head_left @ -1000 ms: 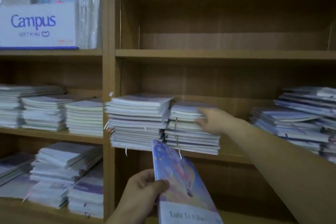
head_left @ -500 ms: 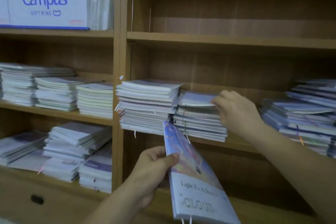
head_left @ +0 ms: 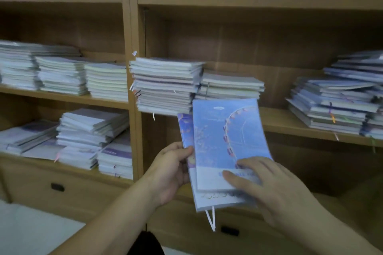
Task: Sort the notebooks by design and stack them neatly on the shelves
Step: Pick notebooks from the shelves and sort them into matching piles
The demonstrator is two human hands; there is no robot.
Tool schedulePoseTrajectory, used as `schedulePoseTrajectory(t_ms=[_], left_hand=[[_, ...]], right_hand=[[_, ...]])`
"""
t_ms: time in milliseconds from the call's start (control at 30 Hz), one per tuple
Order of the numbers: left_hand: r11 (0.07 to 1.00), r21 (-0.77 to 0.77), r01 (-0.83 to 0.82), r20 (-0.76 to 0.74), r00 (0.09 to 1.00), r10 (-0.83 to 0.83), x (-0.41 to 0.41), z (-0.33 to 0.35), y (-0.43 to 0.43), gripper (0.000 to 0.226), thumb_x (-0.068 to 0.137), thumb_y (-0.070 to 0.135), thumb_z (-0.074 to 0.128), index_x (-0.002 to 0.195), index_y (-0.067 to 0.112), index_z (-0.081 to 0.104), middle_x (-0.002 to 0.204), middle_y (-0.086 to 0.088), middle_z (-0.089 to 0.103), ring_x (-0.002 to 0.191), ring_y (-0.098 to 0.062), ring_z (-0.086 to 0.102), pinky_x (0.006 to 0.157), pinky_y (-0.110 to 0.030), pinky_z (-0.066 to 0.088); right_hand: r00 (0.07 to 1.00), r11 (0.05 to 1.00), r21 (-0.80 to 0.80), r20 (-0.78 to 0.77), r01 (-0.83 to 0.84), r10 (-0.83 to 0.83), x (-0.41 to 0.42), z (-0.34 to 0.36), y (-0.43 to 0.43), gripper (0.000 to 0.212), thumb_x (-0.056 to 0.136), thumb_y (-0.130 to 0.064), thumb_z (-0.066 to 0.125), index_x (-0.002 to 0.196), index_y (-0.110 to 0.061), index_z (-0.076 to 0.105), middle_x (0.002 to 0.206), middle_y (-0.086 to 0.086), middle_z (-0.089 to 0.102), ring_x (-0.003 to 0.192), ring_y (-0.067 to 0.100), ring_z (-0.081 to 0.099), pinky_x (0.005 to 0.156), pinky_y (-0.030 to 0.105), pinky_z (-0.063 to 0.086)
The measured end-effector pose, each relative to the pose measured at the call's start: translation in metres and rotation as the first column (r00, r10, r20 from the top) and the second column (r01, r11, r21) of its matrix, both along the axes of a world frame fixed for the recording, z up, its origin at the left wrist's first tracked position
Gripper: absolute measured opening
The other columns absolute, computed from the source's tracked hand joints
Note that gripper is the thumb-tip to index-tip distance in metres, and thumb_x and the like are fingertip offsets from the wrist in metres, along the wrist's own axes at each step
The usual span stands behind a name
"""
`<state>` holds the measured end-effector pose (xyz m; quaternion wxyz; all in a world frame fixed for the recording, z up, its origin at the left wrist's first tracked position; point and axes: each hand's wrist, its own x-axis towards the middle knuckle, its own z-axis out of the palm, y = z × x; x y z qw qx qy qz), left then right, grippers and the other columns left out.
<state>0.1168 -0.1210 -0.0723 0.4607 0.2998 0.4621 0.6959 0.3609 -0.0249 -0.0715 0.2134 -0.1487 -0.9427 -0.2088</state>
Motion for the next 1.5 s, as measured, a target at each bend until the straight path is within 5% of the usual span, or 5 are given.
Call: schedulePoseTrajectory(t_ms=[300,767,1067,1167,1500], left_hand=[[0.990,-0.141,-0.028,0.059,0.998,0.037,-0.002,-0.088,-0.005,0.015,0.101,0.005,0.052,0.107,0.001,0.065,0.089,-0.019,0.067,0.083,-0.030,0.069,0.077,-0.043,0.060],[0.881,-0.467,0.077,0.112,0.993,-0.028,-0.050,-0.213,0.132,0.026,0.105,0.009,0.048,0.123,0.014,0.065,0.113,-0.016,0.074,0.085,-0.027,0.071,0.065,-0.034,0.060],[0.822,-0.565,0.076,-0.024,0.994,-0.109,-0.058,-0.256,0.145,0.019,0.096,0.019,0.068,0.115,0.015,0.069,0.104,-0.002,0.078,0.086,-0.017,0.076,0.065,-0.026,0.059],[0.826,-0.564,-0.020,-0.215,0.969,-0.123,-0.055,-0.263,0.147,0.020,0.091,0.017,0.075,0.110,0.015,0.069,0.104,-0.001,0.078,0.095,-0.018,0.075,0.079,-0.034,0.063],[0.827,-0.562,0.021,-0.160,0.978,-0.133,-0.056,-0.256,0.137,0.032,0.094,0.012,0.071,0.122,0.018,0.055,0.115,-0.005,0.072,0.088,-0.018,0.071,0.061,-0.028,0.058]], right_hand=[[0.973,0.622,-0.765,-0.027,-0.169,0.231,-0.022,-0.073,0.010,0.037,0.102,-0.049,0.048,0.137,-0.058,0.049,0.153,-0.027,0.039,0.147,-0.002,0.030,0.119,0.030,0.032],[0.990,0.563,-0.826,0.106,0.034,0.095,-0.103,-0.250,0.146,0.055,0.102,-0.054,0.042,0.151,-0.062,0.018,0.165,-0.029,-0.001,0.156,0.013,-0.009,0.127,0.043,0.008],[0.641,0.217,-0.823,0.215,0.525,-0.737,-0.097,-0.265,0.153,0.095,0.073,-0.082,0.062,0.149,-0.033,0.034,0.139,0.006,0.024,0.135,0.032,0.027,0.105,0.044,0.039],[0.615,-0.074,-0.964,0.221,0.255,-0.757,-0.092,-0.264,0.142,0.100,0.082,-0.068,0.068,0.160,-0.033,0.017,0.154,0.007,0.029,0.142,0.032,0.032,0.110,0.039,0.034],[0.796,-0.182,-0.980,0.046,-0.081,-0.604,-0.088,-0.258,0.145,0.089,0.084,-0.010,0.081,0.152,-0.041,0.031,0.139,-0.013,0.058,0.117,0.009,0.060,0.100,0.036,0.051]])
